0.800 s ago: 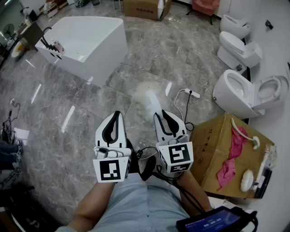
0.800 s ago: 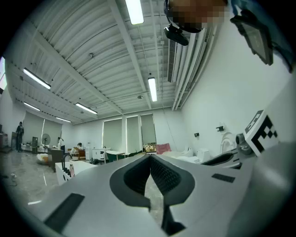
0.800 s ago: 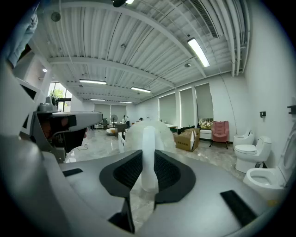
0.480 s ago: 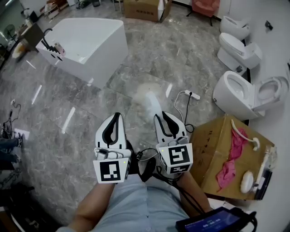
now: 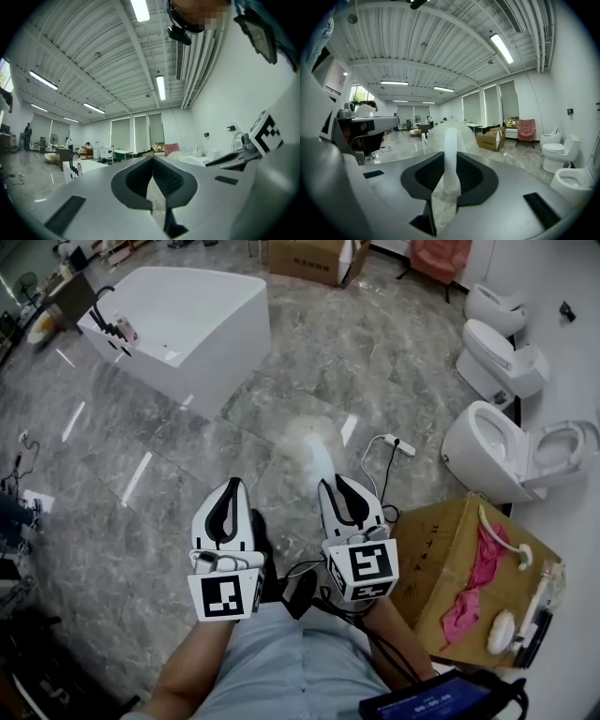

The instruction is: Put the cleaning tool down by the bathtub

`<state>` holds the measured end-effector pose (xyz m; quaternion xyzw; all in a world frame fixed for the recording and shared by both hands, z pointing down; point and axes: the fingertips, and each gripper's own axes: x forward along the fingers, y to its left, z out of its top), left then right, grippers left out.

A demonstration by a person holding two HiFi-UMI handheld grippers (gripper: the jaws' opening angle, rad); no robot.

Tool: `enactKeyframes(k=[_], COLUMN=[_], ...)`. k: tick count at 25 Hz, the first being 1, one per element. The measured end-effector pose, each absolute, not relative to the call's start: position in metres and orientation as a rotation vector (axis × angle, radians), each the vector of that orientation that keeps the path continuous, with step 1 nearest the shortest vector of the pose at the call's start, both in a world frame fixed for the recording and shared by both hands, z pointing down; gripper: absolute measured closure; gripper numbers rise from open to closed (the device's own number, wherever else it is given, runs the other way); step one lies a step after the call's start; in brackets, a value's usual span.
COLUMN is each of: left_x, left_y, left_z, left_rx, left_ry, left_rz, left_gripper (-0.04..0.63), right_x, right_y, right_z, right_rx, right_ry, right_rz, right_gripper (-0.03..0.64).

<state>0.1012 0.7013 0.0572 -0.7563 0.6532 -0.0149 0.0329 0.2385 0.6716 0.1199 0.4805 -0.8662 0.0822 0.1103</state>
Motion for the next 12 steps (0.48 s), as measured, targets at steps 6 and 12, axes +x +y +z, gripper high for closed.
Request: enactKeyframes(k=[6, 12], left_x=[0.060, 0.013], left_y=[0.638, 0.558], left_z=[0.081, 0.091], left_rx=[-2.311, -2.321], left_ry=[2.050, 2.065], left_rz=[-0.114, -0.138], left_gripper=[0.578, 0.578], right_x=[0.212, 0.167], right_y=[0.608, 0.530], right_z=[0.142, 0.156], right_rx=[1.411, 1.399], right_ry=[-2.511, -2.486], right_rz=[0.284, 0.317], right_gripper=[0.526, 0.526])
